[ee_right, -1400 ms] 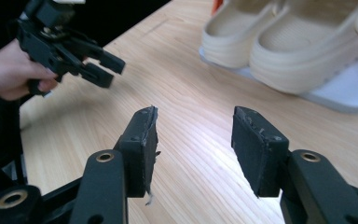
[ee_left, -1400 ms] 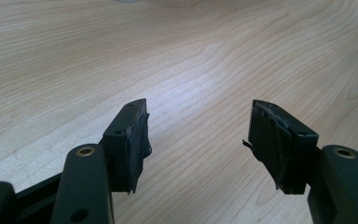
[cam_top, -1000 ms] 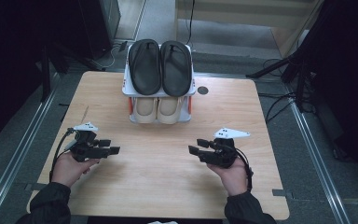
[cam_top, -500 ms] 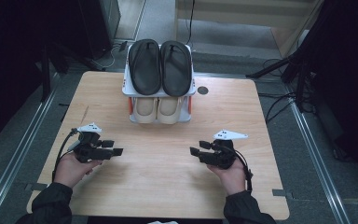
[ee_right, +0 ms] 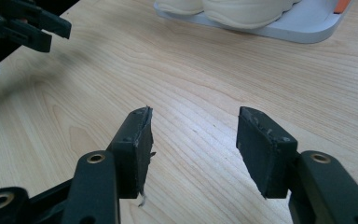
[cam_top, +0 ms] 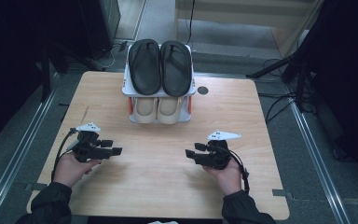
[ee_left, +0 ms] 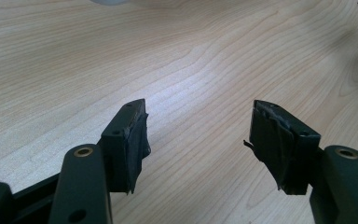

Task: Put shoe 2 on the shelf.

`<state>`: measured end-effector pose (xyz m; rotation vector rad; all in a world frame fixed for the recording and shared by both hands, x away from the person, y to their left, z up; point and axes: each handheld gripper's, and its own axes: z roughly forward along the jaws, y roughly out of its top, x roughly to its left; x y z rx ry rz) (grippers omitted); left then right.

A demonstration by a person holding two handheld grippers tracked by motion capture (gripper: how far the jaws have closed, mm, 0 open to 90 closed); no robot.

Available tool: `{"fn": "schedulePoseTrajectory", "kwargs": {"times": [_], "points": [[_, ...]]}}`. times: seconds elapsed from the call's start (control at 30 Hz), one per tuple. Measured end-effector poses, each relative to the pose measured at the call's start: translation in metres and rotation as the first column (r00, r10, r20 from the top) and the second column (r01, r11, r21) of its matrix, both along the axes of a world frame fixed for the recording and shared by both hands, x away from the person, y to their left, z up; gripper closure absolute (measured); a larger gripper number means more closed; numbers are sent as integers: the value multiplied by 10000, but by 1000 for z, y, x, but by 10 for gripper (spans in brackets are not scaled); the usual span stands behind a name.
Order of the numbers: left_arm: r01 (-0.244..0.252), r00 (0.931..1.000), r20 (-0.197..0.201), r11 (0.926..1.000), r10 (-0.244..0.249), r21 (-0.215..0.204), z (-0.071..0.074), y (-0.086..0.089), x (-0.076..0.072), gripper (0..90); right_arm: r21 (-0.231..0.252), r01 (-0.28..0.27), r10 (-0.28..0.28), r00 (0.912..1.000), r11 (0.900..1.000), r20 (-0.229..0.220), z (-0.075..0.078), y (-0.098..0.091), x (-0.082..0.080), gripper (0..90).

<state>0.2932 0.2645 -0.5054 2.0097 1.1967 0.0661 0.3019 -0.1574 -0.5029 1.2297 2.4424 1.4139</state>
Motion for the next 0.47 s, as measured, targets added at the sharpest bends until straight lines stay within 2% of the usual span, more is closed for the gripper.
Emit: {"fn": "schedulePoseTrajectory", "kwargs": {"times": [0.47], "points": [[54,10000,-56,9999,-54,98,-1,-2,1,370,-129,147,-148,9999,9998,-34,0,-2,1,453]]}}
